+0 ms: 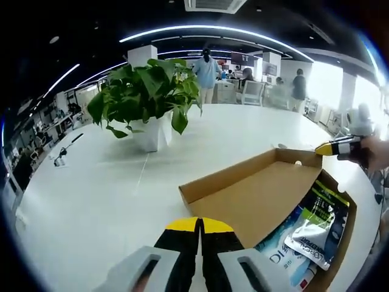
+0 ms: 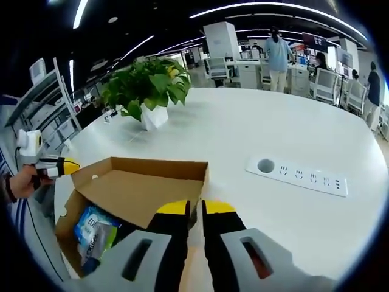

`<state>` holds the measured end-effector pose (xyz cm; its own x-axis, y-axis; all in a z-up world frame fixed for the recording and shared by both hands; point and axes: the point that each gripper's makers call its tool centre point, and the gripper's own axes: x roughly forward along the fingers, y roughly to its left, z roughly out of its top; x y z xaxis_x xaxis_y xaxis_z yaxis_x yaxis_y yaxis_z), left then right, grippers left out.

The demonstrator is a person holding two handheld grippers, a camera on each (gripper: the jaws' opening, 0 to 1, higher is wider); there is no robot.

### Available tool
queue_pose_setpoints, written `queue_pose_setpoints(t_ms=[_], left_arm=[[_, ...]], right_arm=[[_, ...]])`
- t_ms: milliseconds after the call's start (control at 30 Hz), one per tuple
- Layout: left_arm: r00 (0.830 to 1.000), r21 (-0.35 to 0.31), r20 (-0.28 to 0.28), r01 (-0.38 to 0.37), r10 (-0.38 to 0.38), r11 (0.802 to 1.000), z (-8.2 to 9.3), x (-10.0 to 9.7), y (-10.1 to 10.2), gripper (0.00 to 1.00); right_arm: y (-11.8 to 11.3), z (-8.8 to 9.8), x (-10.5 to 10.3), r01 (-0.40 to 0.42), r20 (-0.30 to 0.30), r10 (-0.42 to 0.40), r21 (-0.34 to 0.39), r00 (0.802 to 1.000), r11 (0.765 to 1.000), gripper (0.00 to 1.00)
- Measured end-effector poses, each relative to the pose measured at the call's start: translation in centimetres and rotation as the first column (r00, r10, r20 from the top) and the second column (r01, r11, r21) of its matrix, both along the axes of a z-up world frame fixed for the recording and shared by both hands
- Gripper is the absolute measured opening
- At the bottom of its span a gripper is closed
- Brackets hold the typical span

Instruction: Operate the shoe box by opening the lid, removing the specified soft item, and placing it in the target area until the item is outside and the box remains undamaged.

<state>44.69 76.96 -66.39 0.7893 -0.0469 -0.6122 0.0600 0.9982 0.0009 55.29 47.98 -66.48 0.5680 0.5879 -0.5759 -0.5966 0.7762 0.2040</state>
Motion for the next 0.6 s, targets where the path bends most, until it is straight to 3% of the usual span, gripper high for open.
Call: queue_pose_setpoints(t_ms=[600], left_arm=[[0.999, -0.005, 0.042, 0.027, -0.026, 1.000, 2.8, -1.7, -1.7, 0.02]], right_arm=[[-0.5, 3.4, -2.1, -0.052, 0.064, 0.052, 0.005, 0.997, 0.999, 0.12]])
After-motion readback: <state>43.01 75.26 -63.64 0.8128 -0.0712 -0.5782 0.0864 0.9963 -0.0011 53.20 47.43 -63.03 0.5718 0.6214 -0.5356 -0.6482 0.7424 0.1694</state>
